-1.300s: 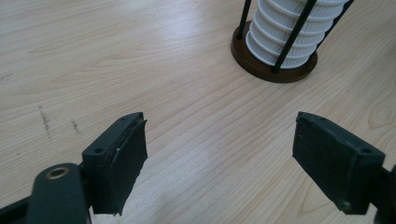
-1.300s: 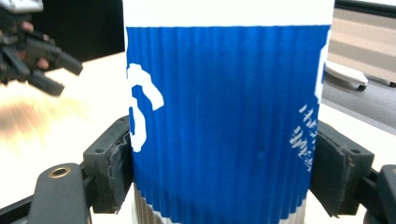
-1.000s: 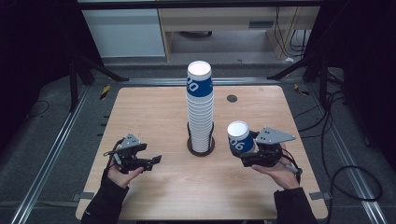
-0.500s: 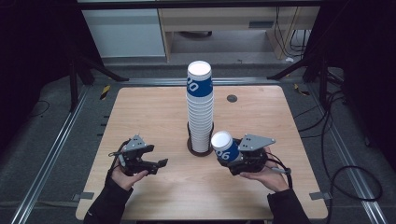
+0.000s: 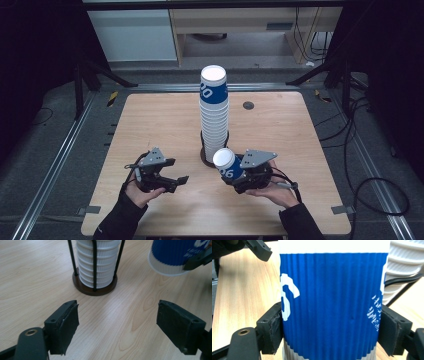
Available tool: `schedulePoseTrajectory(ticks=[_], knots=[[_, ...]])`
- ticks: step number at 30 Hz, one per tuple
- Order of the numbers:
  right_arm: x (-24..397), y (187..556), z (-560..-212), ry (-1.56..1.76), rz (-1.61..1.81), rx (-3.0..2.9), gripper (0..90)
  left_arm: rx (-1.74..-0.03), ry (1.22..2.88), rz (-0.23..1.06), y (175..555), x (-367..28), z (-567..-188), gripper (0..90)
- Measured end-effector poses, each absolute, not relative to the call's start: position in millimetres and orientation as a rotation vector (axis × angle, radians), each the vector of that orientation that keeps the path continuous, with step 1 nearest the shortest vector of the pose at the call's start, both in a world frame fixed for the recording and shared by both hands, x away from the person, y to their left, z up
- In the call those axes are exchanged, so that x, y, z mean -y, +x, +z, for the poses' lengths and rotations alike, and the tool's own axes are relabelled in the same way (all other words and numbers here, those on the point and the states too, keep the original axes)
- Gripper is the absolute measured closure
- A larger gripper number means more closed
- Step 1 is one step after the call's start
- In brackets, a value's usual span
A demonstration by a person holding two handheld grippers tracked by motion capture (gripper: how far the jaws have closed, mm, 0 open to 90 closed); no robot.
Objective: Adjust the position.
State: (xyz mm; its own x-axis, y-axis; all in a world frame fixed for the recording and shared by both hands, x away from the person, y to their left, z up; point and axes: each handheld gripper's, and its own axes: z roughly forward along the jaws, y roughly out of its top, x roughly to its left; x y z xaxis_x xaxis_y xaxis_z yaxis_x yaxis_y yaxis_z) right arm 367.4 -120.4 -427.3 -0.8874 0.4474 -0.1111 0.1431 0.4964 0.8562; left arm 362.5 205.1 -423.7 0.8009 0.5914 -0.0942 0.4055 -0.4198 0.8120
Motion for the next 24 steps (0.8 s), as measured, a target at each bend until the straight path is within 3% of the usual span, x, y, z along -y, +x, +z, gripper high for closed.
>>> schedulePoseTrajectory(ticks=[24], knots=[[91,369,-439,0.427,1.31,-2.498,20.3,-0.616,2.072,0.184,356,-174,-401,15.3]])
